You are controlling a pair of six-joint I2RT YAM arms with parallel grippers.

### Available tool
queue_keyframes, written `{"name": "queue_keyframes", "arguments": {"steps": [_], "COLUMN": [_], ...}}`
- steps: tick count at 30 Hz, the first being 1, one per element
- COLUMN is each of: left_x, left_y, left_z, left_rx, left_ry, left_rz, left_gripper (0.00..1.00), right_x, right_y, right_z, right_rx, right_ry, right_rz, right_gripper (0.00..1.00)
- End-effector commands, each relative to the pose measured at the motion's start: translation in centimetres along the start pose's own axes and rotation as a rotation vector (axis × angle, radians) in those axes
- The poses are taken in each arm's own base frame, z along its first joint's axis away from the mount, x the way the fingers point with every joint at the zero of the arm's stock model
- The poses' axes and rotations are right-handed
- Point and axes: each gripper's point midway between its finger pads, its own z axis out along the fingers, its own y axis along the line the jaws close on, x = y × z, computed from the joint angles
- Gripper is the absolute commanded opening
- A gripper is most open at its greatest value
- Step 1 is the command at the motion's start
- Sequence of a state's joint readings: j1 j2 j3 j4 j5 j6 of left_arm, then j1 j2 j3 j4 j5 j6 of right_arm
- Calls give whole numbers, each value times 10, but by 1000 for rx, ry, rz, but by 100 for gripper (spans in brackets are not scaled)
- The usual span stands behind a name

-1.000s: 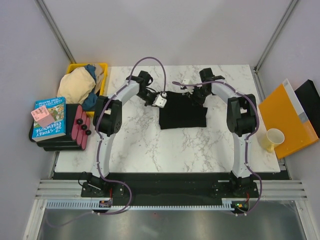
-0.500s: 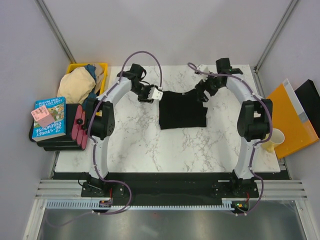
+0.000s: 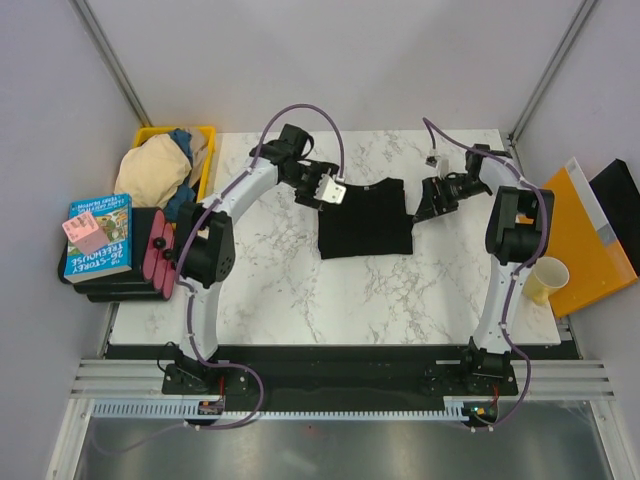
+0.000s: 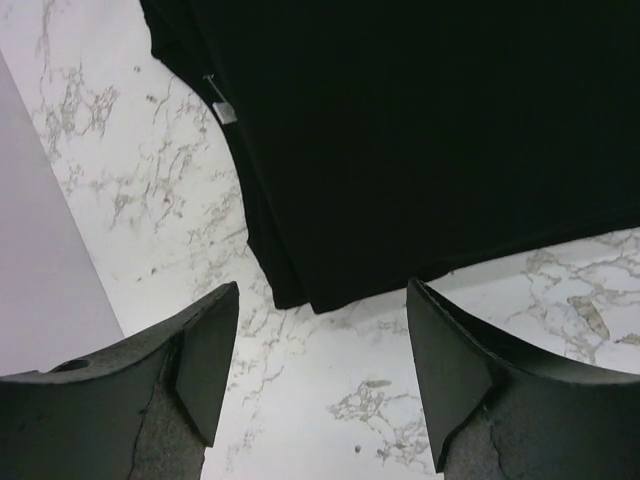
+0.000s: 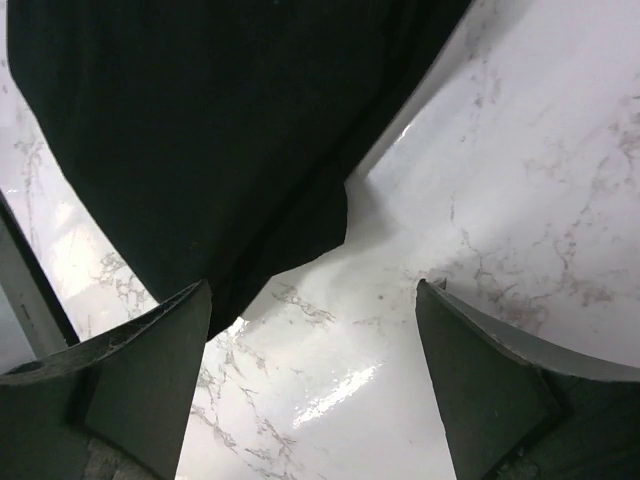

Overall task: Fold and stack the t-shirts
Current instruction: Put the neatly folded tshirt into the corner of the board with the right arm

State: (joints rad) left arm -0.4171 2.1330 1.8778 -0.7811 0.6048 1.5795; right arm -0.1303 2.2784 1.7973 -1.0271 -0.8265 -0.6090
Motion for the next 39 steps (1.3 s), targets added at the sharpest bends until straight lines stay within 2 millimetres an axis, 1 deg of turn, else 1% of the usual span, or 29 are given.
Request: {"name": "queue_keyframes", "arguments": {"steps": [1,3,4,5,7,8,9,11,12,16,21,26,28,29,31,32,33,35,37,38,39], "left_x": [-4,-6,-7,-8,-10,-13,-11,-13,-12,-13,-9,-3,-2,-2,-1,-1,-1,2,4,5,5], "left_y": [6,4,7,5,4,10,1,4,-2,-7,-10,-16,-17,-18,-19,-20,-21,-23,-22,-26,-24], "left_z": [16,25,27,36,45,50,58,65,71,78,82,80,78,76,75,71,71,68,61,60,53], "left_rx": [-6,6,3,16,19,-3,11,-13,-3,8,11,18,16,17,15,12,14,12,3,9,-2], "left_ry": [7,4,3,-1,-1,-8,-12,-15,-17,-22,-4,28,29,29,28,29,30,32,43,50,56], "left_rz": [42,56,64,73,87,113,110,146,145,120,85,49,44,42,41,39,36,29,25,21,23], "left_gripper": [75,75,75,76,77,78,79,80,81,82,81,79,79,79,78,78,77,77,76,75,75], "right_x": [1,7,9,12,14,15,15,15,15,15,16,10,7,7,6,6,7,6,6,6,4], "right_y": [10,15,17,21,24,25,26,26,27,32,38,46,42,45,43,43,49,45,35,32,27], "right_z": [9,13,17,18,22,23,24,26,27,31,40,52,59,64,71,74,82,88,94,96,98], "right_rx": [-136,-183,-219,-242,-285,-297,-306,-320,-326,-340,-330,-319,-298,-296,-275,-268,-276,-250,-198,-184,-159], "right_ry": [-12,-5,-11,-7,-22,-22,-25,-30,-31,-26,15,41,43,53,63,70,88,97,115,120,119], "right_rz": [39,65,80,96,103,112,119,124,126,124,93,75,63,73,67,65,64,53,50,52,52], "right_gripper": [89,89,89,88,87,86,86,85,85,84,82,82,81,81,79,78,76,73,69,66,60]}}
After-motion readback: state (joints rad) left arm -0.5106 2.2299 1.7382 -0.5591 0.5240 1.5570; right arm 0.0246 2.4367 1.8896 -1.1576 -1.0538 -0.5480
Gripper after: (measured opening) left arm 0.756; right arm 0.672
